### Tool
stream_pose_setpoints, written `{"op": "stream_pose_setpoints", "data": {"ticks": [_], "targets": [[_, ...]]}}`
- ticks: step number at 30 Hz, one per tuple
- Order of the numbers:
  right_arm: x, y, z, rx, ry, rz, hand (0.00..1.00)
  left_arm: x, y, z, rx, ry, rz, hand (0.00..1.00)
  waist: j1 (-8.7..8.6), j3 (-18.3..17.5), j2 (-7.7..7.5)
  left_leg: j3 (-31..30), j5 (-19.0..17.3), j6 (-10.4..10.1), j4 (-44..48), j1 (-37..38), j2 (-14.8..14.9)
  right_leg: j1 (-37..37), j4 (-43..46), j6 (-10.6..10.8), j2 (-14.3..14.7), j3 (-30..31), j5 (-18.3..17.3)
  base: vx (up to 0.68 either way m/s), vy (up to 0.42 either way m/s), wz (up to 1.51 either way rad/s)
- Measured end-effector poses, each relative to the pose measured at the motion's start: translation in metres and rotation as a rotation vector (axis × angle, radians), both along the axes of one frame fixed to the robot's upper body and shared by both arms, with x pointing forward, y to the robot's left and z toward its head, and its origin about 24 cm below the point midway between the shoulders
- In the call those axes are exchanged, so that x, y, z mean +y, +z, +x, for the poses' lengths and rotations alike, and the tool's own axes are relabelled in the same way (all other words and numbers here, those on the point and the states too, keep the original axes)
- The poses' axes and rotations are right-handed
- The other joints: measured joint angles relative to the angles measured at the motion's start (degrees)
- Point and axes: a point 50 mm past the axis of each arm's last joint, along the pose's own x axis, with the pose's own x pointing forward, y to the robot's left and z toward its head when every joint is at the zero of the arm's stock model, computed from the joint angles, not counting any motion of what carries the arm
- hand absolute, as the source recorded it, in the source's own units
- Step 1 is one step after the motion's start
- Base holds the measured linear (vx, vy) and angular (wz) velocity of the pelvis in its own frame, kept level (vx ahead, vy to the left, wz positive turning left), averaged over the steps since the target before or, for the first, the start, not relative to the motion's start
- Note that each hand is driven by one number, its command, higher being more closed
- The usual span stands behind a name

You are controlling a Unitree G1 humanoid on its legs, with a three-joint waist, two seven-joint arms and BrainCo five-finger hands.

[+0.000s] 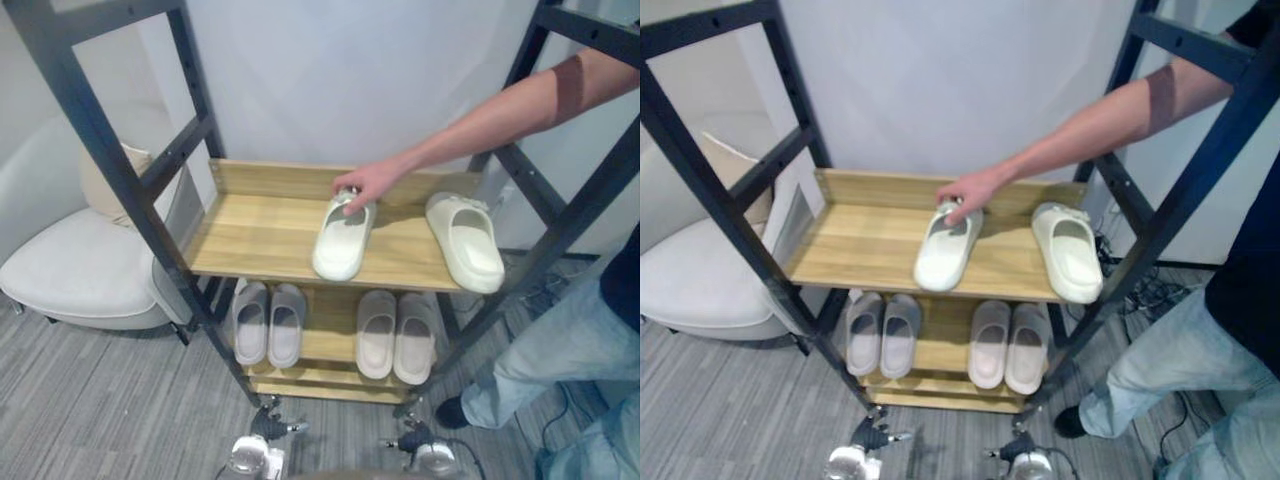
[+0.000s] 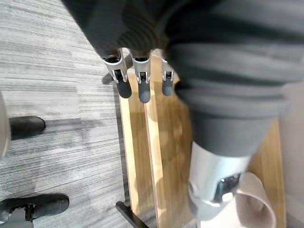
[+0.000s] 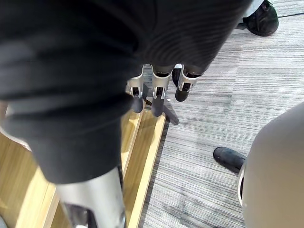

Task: Organize the slippers on the shoe rack

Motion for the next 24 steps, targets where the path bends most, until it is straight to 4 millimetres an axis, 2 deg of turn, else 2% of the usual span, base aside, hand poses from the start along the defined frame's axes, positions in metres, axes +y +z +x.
{"op": "stream_pose_setpoints", "data": {"ticks": [6, 10, 13, 15, 16, 18, 19, 20, 23, 24], "targets": [[0.0, 0.0, 0.001, -0.005, 0.0, 0.001, 0.0, 0.002, -0.001, 0.001, 0.003, 0.033, 0.006, 0.0, -0.01, 0.4, 0.12, 0.3, -0.16, -0.05, -0.01, 0.02, 0.07, -0.03, 0.05, -0.03, 0.08, 0.32, -0.02, 0.0, 0.005, -0.01], [0.0, 0.0, 0.0, -0.005, 0.001, 0.0, 0.0, -0.006, 0.002, 0.005, -0.025, -0.021, -0.002, 0.0, -0.08, 0.43, 0.16, 0.88, -0.41, -0.01, -0.01, 0.03, 0.15, -0.04, 0.04, -0.03, 0.15, 0.71, -0.03, 0.0, 0.025, -0.07], [-0.001, 0.0, 0.0, -0.007, 0.006, -0.003, 0.0, -0.03, 0.011, 0.009, -0.08, -0.154, -0.043, 0.0, -0.08, 0.58, 0.28, 1.36, -0.63, 0.02, 0.0, 0.01, 0.15, -0.11, 0.05, 0.03, 0.13, 0.94, -0.08, 0.0, 0.017, -0.03], [0.0, 0.001, 0.001, -0.009, 0.037, -0.016, 0.0, -0.06, 0.027, 0.017, -0.167, -0.283, -0.134, 0.0, -0.13, 0.64, 0.32, 1.41, -0.75, 0.0, 0.0, -0.01, 0.17, -0.17, 0.14, 0.17, 0.16, 1.01, -0.26, 0.01, 0.019, -0.01], [0.0, 0.001, 0.001, -0.009, 0.038, -0.017, 0.0, -0.064, 0.03, 0.018, -0.179, -0.297, -0.144, 0.0, -0.15, 0.65, 0.33, 1.41, -0.77, 0.0, 0.0, -0.01, 0.17, -0.17, 0.14, 0.16, 0.16, 1.01, -0.27, 0.0, 0.0, 0.0], [0.001, 0.001, 0.001, -0.01, 0.044, -0.019, 0.0, -0.092, 0.054, 0.027, -0.287, -0.383, -0.259, 0.0, -0.24, 0.67, 0.55, 1.41, -0.92, -0.06, 0.0, -0.03, 0.27, -0.23, 0.17, 0.1, 0.27, 1.01, -0.34, 0.0, 0.0, 0.0], [0.001, 0.001, 0.001, -0.01, 0.045, -0.02, 0.0, -0.096, 0.057, 0.028, -0.298, -0.392, -0.271, 0.0, -0.26, 0.67, 0.59, 1.41, -0.95, -0.09, 0.0, -0.03, 0.29, -0.24, 0.17, 0.08, 0.29, 1.01, -0.35, 0.04, 0.016, 0.0], [0.0, 0.001, 0.001, -0.011, 0.048, -0.022, 0.0, -0.107, 0.07, 0.03, -0.345, -0.428, -0.33, 0.0, -0.27, 0.62, 0.82, 1.4, -1.04, -0.12, 0.0, -0.02, 0.38, -0.27, 0.17, 0.03, 0.42, 1.01, -0.32, 0.0, 0.0, 0.0], [0.0, 0.001, 0.002, -0.013, 0.055, -0.034, 0.0, -0.124, 0.093, 0.032, -0.415, -0.469, -0.451, 0.0, -0.29, 0.32, 1.32, 1.38, -1.25, -0.21, 0.0, 0.05, 0.65, -0.45, 0.18, -0.26, 0.7, 0.92, -0.39, 0.04, 0.006, 0.01], [0.0, 0.001, 0.002, -0.014, 0.059, -0.036, 0.0, -0.125, 0.095, 0.033, -0.424, -0.474, -0.464, 0.0, -0.29, 0.27, 1.4, 1.38, -1.28, -0.25, 0.0, 0.02, 0.7, -0.5, 0.18, -0.29, 0.75, 0.91, -0.41, 0.05, -0.002, 0.0]]}}
